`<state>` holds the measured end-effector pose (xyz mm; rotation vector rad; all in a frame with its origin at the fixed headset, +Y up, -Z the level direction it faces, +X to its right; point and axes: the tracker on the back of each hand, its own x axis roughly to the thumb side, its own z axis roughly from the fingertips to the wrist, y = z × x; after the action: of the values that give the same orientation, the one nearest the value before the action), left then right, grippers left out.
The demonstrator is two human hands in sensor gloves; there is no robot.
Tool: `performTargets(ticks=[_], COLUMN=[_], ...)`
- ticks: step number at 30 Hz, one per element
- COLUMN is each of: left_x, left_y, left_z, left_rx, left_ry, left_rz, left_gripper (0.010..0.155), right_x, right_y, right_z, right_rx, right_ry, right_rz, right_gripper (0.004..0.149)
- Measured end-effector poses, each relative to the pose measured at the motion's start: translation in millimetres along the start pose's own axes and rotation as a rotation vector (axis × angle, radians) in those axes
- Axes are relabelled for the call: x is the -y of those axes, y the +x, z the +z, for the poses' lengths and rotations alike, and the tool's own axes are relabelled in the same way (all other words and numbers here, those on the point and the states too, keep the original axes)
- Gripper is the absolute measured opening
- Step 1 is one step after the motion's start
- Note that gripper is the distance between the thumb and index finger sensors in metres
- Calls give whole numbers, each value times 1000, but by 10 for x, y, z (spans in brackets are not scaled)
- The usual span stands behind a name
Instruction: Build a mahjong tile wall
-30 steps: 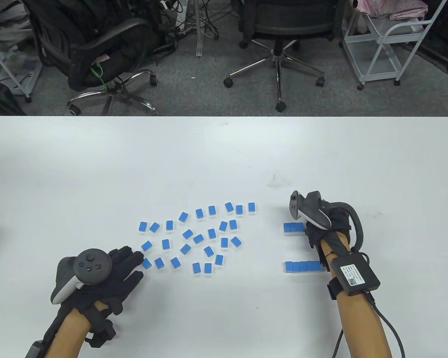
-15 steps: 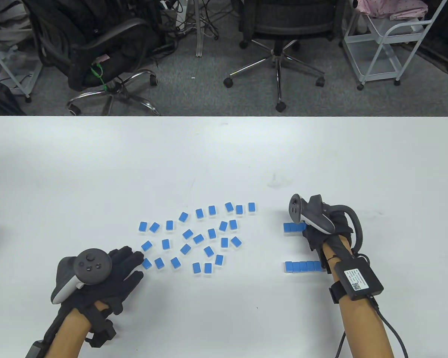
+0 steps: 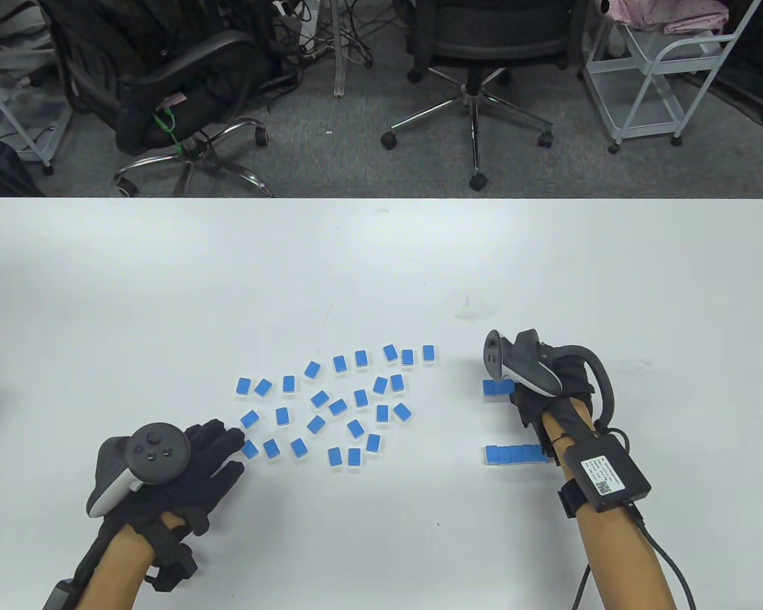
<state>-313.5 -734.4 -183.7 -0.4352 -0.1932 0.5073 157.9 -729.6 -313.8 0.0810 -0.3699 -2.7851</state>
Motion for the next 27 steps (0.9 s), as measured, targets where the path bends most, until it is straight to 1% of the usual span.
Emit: performTargets(ticks=[2,4,6,7,9,12,14,15,17,20,22,23,25,27], left_x=[-3,-3,0,1,1,-2,-8,-10,-12,-20,-20,-18,-16,-18], left_y=[3,3,2,1,1,-16,-28,-30,-25,-14,-15,-18,-16,-13], left_z=[-5,-6,-2,0,1,-4,-6,-5,-6,-9,-8,-6,-1,2], left_rx=[3,5,5,4,4,0,-4,-5,-1,6,7,6,6,8], left_ry=[2,2,0,-1,0,2,-3,1,-1,6,8,6,5,7], left_rz=[0,1,0,0,1,11,12,12,7,3,1,0,1,-2], left_gripper=[67,68,67,67,67,67,67,67,67,68,68,67,68,67], right_x=[146,283,345,342,286,181,182,193,237,250,259,272,308,337], right_y=[150,389,620,747,957,1238,1316,1326,1309,1259,1210,1146,927,636], right_z=[15,14,-1,-31,-96,-182,-207,-217,-200,-132,-60,-37,12,41], right_rx=[29,66,91,94,74,49,48,46,32,48,88,101,88,51], right_ry=[-36,-71,-89,-90,-84,-66,-49,-42,-63,-83,-91,-83,-85,-81], right_rz=[3,17,49,66,122,264,246,227,220,198,223,217,120,9], right_gripper=[72,71,68,68,72,75,66,63,56,54,54,55,55,55])
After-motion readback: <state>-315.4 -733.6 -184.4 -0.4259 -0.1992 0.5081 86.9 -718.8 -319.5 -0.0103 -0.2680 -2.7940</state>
